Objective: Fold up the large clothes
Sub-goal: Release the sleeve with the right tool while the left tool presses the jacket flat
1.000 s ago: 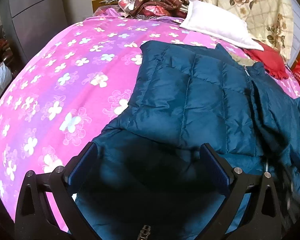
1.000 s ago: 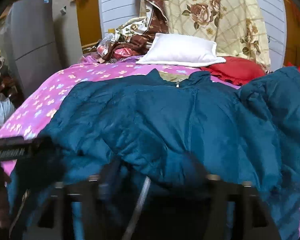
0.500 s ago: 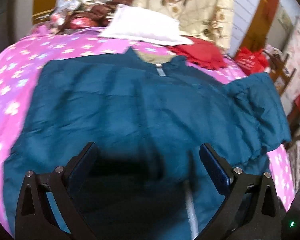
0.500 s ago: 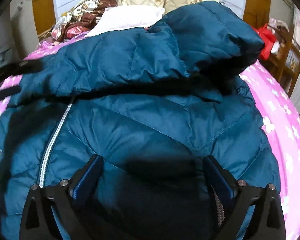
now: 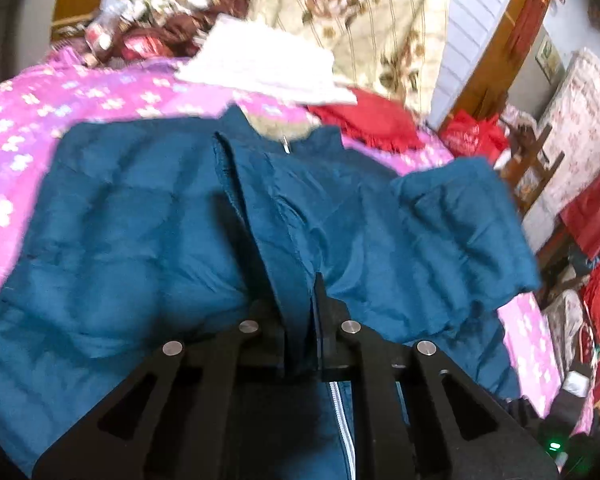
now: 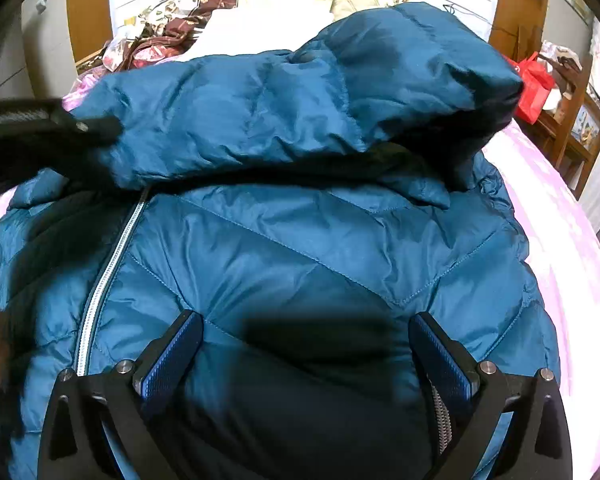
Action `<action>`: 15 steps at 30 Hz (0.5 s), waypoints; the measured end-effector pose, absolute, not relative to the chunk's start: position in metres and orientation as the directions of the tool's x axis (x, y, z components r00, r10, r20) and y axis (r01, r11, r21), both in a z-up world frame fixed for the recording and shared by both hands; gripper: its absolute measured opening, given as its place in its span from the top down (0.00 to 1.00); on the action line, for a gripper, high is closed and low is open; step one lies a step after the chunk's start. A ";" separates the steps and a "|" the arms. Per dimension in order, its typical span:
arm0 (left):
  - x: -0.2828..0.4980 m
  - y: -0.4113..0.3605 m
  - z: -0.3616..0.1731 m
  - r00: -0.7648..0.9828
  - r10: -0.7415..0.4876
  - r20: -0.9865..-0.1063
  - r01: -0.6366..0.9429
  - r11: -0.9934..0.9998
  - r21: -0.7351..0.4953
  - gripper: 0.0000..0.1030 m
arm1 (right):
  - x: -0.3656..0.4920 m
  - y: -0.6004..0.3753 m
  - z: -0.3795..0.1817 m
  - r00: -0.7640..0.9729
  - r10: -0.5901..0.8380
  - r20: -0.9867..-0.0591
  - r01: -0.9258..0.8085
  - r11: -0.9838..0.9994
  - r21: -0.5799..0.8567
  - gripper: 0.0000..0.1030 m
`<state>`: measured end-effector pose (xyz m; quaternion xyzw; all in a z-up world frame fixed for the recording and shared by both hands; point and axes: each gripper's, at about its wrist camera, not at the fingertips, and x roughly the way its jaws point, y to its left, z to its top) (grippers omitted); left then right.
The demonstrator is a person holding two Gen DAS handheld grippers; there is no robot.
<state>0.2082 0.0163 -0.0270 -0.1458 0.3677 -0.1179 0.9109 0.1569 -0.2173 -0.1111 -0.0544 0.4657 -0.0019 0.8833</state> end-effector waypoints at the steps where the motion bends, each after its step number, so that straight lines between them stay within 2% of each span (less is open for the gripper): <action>1: 0.205 0.024 -0.020 0.717 -0.315 -0.622 0.098 0.929 -0.357 0.92 | 0.157 -0.217 -0.111 0.567 -0.054 -0.822 -0.047 0.994 -0.098 0.00; 6: 0.188 0.076 -0.002 0.775 -0.200 -0.599 -0.027 0.938 -0.347 0.93 | 0.156 -0.216 -0.112 0.568 -0.058 -0.821 -0.047 0.994 -0.102 0.00; 9: 0.191 0.101 -0.021 0.745 -0.113 -0.657 -0.141 0.937 -0.321 0.93 | 0.155 -0.217 -0.112 0.567 -0.057 -0.821 -0.047 0.994 -0.101 0.00; 12: 0.202 0.106 -0.047 0.663 -0.097 -0.742 -0.208 0.929 -0.307 0.90 | 0.155 -0.217 -0.112 0.567 -0.054 -0.822 -0.046 0.994 -0.097 0.00; 15: 0.199 0.102 -0.041 0.678 -0.041 -0.734 -0.238 0.932 -0.273 0.82 | 0.156 -0.219 -0.111 0.559 -0.032 -0.828 -0.055 0.996 -0.075 0.00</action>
